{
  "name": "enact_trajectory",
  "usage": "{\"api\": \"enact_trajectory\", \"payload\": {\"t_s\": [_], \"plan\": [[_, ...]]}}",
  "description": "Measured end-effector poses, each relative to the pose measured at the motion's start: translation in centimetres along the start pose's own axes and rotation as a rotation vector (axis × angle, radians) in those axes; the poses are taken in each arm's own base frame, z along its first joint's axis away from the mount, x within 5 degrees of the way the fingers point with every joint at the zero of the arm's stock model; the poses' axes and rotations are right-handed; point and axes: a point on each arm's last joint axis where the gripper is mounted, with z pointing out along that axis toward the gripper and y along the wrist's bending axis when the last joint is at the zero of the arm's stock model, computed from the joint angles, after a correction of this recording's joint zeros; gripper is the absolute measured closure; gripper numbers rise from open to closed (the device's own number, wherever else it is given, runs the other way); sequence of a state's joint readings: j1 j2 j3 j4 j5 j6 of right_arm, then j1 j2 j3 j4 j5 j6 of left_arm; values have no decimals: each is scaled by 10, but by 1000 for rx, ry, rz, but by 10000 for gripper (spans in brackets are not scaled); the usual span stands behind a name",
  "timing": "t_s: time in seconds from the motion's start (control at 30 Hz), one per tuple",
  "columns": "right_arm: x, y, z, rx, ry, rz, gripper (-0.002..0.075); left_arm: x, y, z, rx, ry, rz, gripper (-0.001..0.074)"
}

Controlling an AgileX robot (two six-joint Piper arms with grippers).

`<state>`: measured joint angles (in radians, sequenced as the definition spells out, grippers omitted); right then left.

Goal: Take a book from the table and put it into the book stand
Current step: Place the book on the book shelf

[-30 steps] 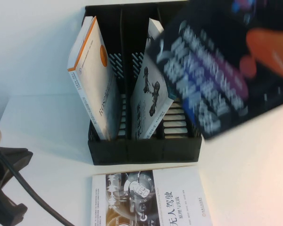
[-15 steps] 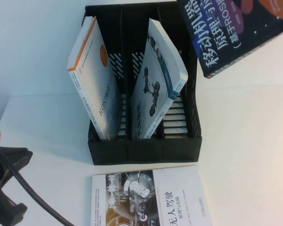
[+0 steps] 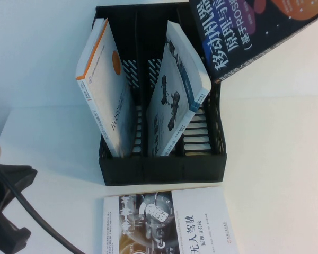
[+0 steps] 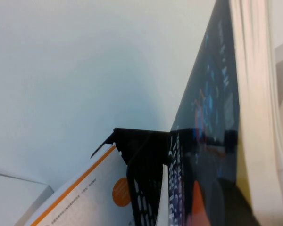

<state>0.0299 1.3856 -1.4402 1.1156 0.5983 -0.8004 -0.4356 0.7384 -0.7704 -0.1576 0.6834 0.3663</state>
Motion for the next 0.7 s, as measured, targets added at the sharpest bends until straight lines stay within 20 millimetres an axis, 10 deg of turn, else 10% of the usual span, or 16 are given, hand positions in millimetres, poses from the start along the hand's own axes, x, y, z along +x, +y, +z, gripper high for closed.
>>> {"api": "enact_trajectory", "payload": {"t_s": [0.7], "plan": [[13,-11,15,3,79,64,545,0,0,0,5,-4,-5,738]]}}
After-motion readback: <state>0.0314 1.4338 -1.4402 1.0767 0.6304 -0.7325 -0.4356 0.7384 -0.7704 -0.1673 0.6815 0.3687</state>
